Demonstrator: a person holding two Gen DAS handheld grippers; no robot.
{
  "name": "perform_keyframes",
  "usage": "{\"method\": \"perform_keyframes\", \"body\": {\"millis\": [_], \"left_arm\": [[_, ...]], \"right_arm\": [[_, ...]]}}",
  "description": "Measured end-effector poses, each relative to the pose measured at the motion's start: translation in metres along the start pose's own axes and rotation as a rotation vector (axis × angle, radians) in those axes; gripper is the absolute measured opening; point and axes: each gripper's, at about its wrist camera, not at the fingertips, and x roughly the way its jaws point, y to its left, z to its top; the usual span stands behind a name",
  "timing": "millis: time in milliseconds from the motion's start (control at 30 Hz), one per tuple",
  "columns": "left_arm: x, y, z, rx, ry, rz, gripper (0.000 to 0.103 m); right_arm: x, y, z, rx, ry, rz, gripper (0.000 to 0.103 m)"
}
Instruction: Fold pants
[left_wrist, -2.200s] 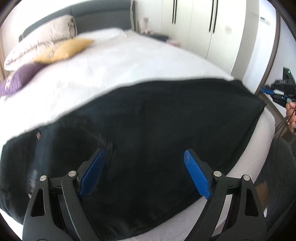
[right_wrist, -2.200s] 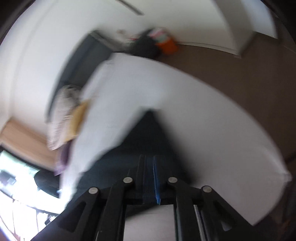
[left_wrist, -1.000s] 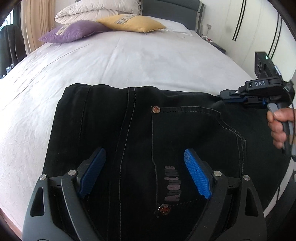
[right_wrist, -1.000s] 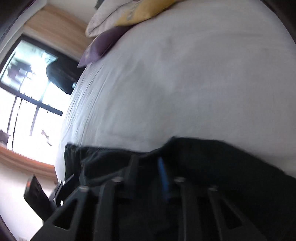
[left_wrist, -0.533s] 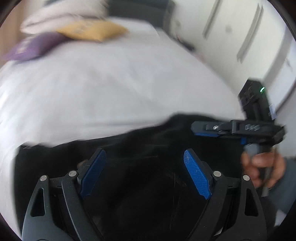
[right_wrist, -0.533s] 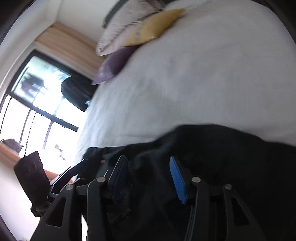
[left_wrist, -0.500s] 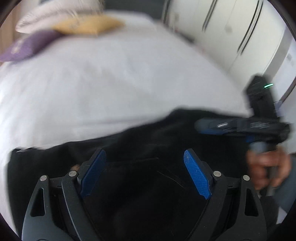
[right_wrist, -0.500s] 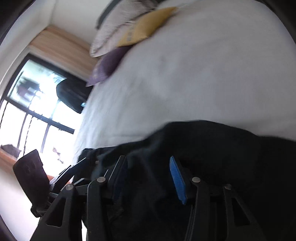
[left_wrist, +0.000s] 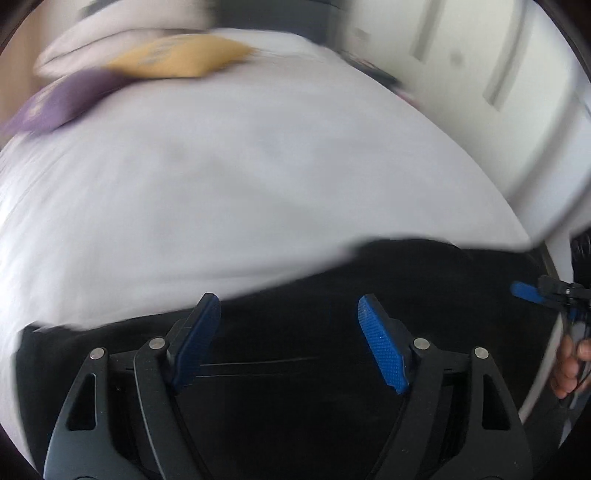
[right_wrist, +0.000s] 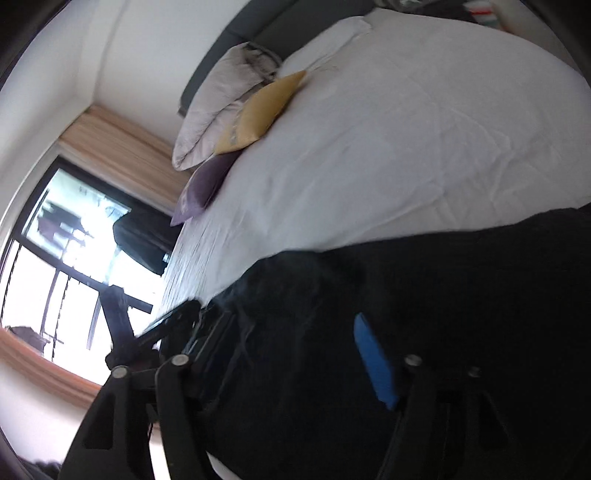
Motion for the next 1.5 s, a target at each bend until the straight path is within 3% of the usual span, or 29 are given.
{"method": "perform_keyframes", "body": {"millis": [67, 100, 167, 333, 367, 400, 467, 533, 600, 667, 700, 733, 800, 900, 967, 1000, 1067, 1133, 1233, 1367, 1500], "left_arm": [[0.025, -0.023, -0.011, 0.081, 0.094, 0.028, 0.076], [0.032, -0.026, -0.020, 0.108, 0.107, 0.066, 0.076], [0.023, -0.018, -0.032, 0.080, 0.060, 0.066, 0.076], [-0.009, 0.006, -0.052, 0.003, 0.025, 0.129, 0.076], [-0.019, 0.011, -0.057, -0.013, 0.010, 0.175, 0.076], [-0.027, 0.012, -0.059, -0.030, -0.005, 0.199, 0.076], [-0.048, 0.007, -0.066, -0.053, -0.071, 0.135, 0.076], [-0.050, -0.016, -0.067, -0.040, -0.080, 0.125, 0.076], [-0.035, -0.033, -0.072, -0.020, -0.042, 0.104, 0.076], [-0.018, -0.057, -0.081, -0.004, -0.002, 0.124, 0.076], [-0.016, -0.062, -0.084, 0.001, -0.005, 0.140, 0.077], [-0.016, -0.068, -0.087, 0.005, -0.020, 0.168, 0.077], [-0.014, -0.070, -0.088, -0.013, -0.019, 0.166, 0.077], [-0.017, -0.069, -0.093, -0.018, -0.012, 0.162, 0.077], [-0.030, -0.073, -0.100, -0.037, -0.032, 0.165, 0.077], [-0.039, -0.076, -0.103, -0.053, -0.049, 0.153, 0.077], [-0.056, -0.084, -0.108, -0.074, -0.079, 0.128, 0.077], [-0.074, -0.097, -0.109, -0.072, -0.099, 0.099, 0.077], [-0.086, -0.122, -0.112, -0.043, -0.121, 0.054, 0.077], [-0.089, -0.149, -0.108, -0.007, -0.126, -0.003, 0.077], [-0.090, -0.168, -0.111, -0.004, -0.117, -0.038, 0.077]], "right_arm": [[0.002, -0.019, -0.009, 0.038, 0.025, -0.083, 0.066], [-0.003, -0.034, -0.013, 0.070, 0.015, -0.086, 0.059], [-0.030, -0.070, -0.020, 0.141, -0.018, -0.074, 0.023], [-0.118, -0.128, -0.039, 0.208, -0.155, -0.149, 0.021], [-0.143, -0.141, -0.044, 0.260, -0.203, -0.173, 0.022], [-0.160, -0.147, -0.049, 0.296, -0.235, -0.181, 0.029], [-0.190, -0.143, -0.058, 0.305, -0.330, -0.108, 0.063], [-0.197, -0.131, -0.064, 0.272, -0.382, -0.019, 0.075], [-0.174, -0.122, -0.066, 0.266, -0.333, 0.100, 0.076], [-0.152, -0.135, -0.072, 0.302, -0.265, 0.045, 0.075], [-0.150, -0.145, -0.075, 0.326, -0.259, 0.025, 0.065], [-0.154, -0.165, -0.084, 0.374, -0.282, 0.035, 0.036], [-0.172, -0.188, -0.095, 0.449, -0.324, 0.026, 0.019], [-0.234, -0.213, -0.112, 0.508, -0.457, -0.038, 0.026], [-0.259, -0.210, -0.118, 0.518, -0.523, -0.059, 0.079], [-0.269, -0.207, -0.122, 0.514, -0.557, -0.068, 0.086], [-0.276, -0.205, -0.129, 0.522, -0.582, -0.006, 0.088], [-0.264, -0.208, -0.129, 0.560, -0.537, 0.043, 0.088], [-0.238, -0.216, -0.128, 0.603, -0.467, 0.049, 0.088], [-0.235, -0.227, -0.126, 0.653, -0.501, 0.089, 0.088], [-0.220, -0.221, -0.112, 0.657, -0.456, 0.068, 0.088]]}}
